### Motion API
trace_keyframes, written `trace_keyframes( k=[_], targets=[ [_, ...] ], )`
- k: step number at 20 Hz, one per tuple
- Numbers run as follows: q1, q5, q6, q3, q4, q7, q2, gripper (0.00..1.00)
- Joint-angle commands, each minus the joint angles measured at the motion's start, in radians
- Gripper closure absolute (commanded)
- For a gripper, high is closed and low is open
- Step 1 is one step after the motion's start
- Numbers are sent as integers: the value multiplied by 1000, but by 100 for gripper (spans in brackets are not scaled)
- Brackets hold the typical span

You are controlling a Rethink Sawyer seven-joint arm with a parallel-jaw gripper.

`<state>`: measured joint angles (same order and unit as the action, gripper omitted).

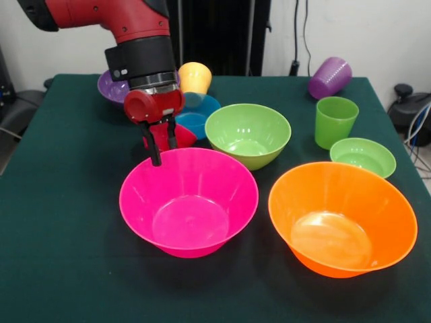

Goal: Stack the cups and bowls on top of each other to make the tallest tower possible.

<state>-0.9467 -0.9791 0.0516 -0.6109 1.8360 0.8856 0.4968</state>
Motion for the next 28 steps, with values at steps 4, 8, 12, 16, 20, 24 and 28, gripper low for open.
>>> trace_keyframes(
  k=[4, 8, 12, 16, 20, 24, 28],
  targets=[
    [82, -102, 149, -5, 7, -58, -24, 0],
    [79, -95, 155, -7, 5, -62, -33, 100],
    [68, -84, 160, -16, 7, -63, -38, 100],
    [73, -87, 160, -11, 4, -62, -36, 100],
    [75, -83, 162, -11, 5, -59, -34, 100],
    [84, -88, 146, 0, 4, -41, -26, 100],
    [43, -28, 176, -47, 51, -51, 70, 100]
  ],
)
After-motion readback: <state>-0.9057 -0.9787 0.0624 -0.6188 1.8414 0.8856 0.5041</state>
